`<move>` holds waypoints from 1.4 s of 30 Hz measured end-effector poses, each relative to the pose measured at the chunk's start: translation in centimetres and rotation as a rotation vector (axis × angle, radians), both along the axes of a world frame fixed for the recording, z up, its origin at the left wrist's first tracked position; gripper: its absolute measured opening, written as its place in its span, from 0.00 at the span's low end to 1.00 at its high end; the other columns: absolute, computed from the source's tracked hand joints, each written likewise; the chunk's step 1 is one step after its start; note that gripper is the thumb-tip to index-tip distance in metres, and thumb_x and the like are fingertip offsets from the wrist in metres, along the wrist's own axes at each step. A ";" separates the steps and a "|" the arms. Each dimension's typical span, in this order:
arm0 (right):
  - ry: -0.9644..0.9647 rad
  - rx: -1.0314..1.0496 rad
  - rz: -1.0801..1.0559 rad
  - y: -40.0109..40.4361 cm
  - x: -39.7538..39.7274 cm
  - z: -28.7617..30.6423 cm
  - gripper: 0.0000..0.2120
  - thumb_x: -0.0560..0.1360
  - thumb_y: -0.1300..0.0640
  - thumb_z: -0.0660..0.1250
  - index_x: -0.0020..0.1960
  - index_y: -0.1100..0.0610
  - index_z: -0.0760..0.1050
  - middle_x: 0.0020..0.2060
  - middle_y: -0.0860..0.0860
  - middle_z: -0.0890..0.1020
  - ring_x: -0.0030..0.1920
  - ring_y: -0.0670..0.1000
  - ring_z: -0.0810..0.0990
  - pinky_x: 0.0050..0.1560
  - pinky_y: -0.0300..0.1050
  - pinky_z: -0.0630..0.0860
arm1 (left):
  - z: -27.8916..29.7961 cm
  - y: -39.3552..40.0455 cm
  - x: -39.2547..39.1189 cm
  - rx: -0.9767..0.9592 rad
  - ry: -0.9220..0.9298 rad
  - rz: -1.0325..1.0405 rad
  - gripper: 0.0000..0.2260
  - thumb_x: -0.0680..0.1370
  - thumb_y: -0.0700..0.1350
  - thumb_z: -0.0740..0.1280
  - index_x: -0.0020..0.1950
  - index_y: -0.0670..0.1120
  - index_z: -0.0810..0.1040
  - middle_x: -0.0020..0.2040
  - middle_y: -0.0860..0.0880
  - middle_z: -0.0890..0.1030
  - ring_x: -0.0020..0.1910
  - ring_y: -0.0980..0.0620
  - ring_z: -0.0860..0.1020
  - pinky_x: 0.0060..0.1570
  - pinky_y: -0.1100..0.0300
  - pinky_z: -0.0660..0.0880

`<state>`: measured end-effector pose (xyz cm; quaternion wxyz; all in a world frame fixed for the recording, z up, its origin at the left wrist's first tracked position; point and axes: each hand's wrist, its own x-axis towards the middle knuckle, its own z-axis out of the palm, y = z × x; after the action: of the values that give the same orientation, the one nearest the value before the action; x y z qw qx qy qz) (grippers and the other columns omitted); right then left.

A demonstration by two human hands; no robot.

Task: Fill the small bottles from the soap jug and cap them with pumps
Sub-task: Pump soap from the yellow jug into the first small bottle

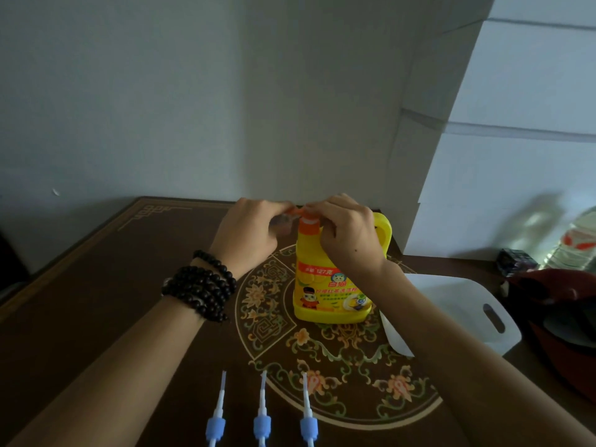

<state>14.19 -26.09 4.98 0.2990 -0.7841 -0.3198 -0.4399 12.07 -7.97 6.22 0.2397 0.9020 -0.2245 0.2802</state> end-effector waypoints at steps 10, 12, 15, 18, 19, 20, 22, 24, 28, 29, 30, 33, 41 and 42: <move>0.063 -0.085 -0.014 -0.8 -0.1 3.0 0.17 0.70 0.65 0.58 0.46 0.61 0.86 0.44 0.53 0.87 0.46 0.54 0.84 0.48 0.46 0.79 | 2.4 0.0 0.0 -0.005 0.040 0.021 0.08 0.77 0.41 0.71 0.52 0.52 0.84 0.37 0.54 0.83 0.43 0.49 0.82 0.40 0.57 0.74; 0.069 -0.089 -0.027 -0.7 0.0 2.7 0.16 0.70 0.67 0.60 0.47 0.61 0.86 0.46 0.53 0.87 0.47 0.53 0.83 0.49 0.46 0.80 | 2.3 0.1 0.0 -0.023 0.028 0.025 0.07 0.77 0.42 0.71 0.51 0.53 0.84 0.33 0.57 0.77 0.38 0.54 0.78 0.38 0.61 0.67; 0.068 -0.042 -0.040 -0.6 0.2 2.4 0.16 0.72 0.65 0.59 0.48 0.61 0.85 0.46 0.54 0.87 0.47 0.53 0.84 0.49 0.46 0.79 | 2.3 0.0 0.2 -0.020 0.006 0.032 0.08 0.78 0.41 0.71 0.53 0.53 0.84 0.35 0.57 0.76 0.37 0.57 0.75 0.36 0.65 0.65; 0.068 -0.003 -0.024 -0.6 0.1 1.7 0.19 0.73 0.59 0.56 0.47 0.62 0.86 0.45 0.54 0.87 0.47 0.54 0.84 0.49 0.45 0.79 | 1.7 -0.3 0.0 0.014 -0.009 0.040 0.09 0.77 0.40 0.71 0.54 0.52 0.85 0.36 0.54 0.81 0.37 0.54 0.77 0.34 0.68 0.65; 0.065 0.006 -0.016 -0.5 -0.1 1.4 0.20 0.73 0.58 0.56 0.47 0.62 0.86 0.45 0.55 0.87 0.46 0.54 0.84 0.49 0.45 0.79 | 1.4 -0.2 0.0 0.021 -0.007 0.032 0.09 0.77 0.40 0.71 0.54 0.52 0.85 0.38 0.53 0.84 0.39 0.53 0.81 0.36 0.66 0.68; 0.059 0.012 -0.014 -0.4 -0.2 1.1 0.20 0.73 0.59 0.55 0.46 0.62 0.86 0.44 0.55 0.86 0.46 0.54 0.84 0.48 0.45 0.79 | 1.1 -0.2 0.0 0.016 -0.001 0.018 0.10 0.77 0.39 0.71 0.54 0.51 0.85 0.42 0.52 0.87 0.42 0.51 0.83 0.38 0.63 0.73; 0.049 0.017 -0.008 -0.1 -0.2 0.7 0.19 0.72 0.62 0.55 0.45 0.62 0.86 0.43 0.55 0.86 0.45 0.54 0.84 0.47 0.42 0.78 | 0.5 -0.1 -0.1 -0.015 0.012 -0.012 0.10 0.76 0.38 0.71 0.53 0.51 0.86 0.47 0.51 0.88 0.48 0.50 0.85 0.45 0.56 0.79; 0.058 0.029 -0.010 0.1 -0.3 0.6 0.19 0.71 0.63 0.55 0.45 0.62 0.86 0.42 0.55 0.86 0.44 0.54 0.84 0.47 0.39 0.77 | 0.2 0.0 -0.1 -0.034 0.022 -0.032 0.11 0.76 0.37 0.71 0.54 0.50 0.85 0.48 0.51 0.87 0.50 0.50 0.84 0.47 0.51 0.81; 0.081 0.008 -0.034 0.1 -1.1 1.9 0.18 0.71 0.61 0.56 0.45 0.60 0.86 0.43 0.54 0.87 0.45 0.53 0.84 0.49 0.35 0.73 | 1.2 0.2 -0.1 -0.069 0.068 -0.001 0.11 0.77 0.39 0.71 0.55 0.51 0.85 0.44 0.51 0.87 0.47 0.51 0.85 0.46 0.53 0.80; 0.086 -0.023 -0.045 0.0 -1.0 2.5 0.17 0.71 0.63 0.57 0.45 0.60 0.86 0.42 0.54 0.87 0.44 0.53 0.84 0.49 0.35 0.73 | 1.5 0.2 0.1 -0.070 0.064 0.008 0.10 0.77 0.40 0.71 0.55 0.51 0.85 0.44 0.51 0.87 0.47 0.50 0.85 0.46 0.54 0.80; 0.092 -0.056 -0.056 0.0 -0.8 3.1 0.17 0.69 0.66 0.58 0.45 0.61 0.86 0.42 0.54 0.87 0.44 0.54 0.84 0.48 0.35 0.73 | 1.7 0.2 0.2 -0.059 0.059 0.015 0.09 0.77 0.41 0.72 0.54 0.52 0.85 0.44 0.51 0.87 0.47 0.50 0.85 0.46 0.54 0.80; 0.106 -0.125 -0.071 0.0 -0.5 4.0 0.17 0.68 0.73 0.61 0.44 0.62 0.86 0.42 0.55 0.87 0.44 0.53 0.84 0.47 0.38 0.77 | 2.2 0.3 0.3 -0.053 0.075 0.018 0.08 0.76 0.42 0.73 0.53 0.52 0.85 0.43 0.51 0.87 0.47 0.49 0.85 0.46 0.55 0.79; 0.043 -0.025 -0.046 -0.2 -0.6 3.1 0.16 0.69 0.67 0.59 0.44 0.62 0.86 0.41 0.54 0.87 0.42 0.54 0.84 0.46 0.39 0.76 | 2.1 0.0 0.3 -0.064 0.046 0.020 0.08 0.77 0.41 0.71 0.52 0.53 0.85 0.40 0.51 0.86 0.42 0.50 0.84 0.42 0.53 0.79; 0.042 0.002 -0.041 -0.2 -0.6 3.0 0.17 0.70 0.65 0.57 0.44 0.62 0.86 0.41 0.55 0.87 0.42 0.54 0.84 0.45 0.40 0.77 | 2.0 0.0 0.3 -0.055 0.037 0.027 0.08 0.77 0.41 0.70 0.52 0.53 0.85 0.40 0.51 0.86 0.41 0.50 0.84 0.41 0.54 0.79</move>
<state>13.59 -26.34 7.97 0.2975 -0.7993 -0.2969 -0.4295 12.33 -8.00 8.26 0.2648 0.9030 -0.2000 0.2730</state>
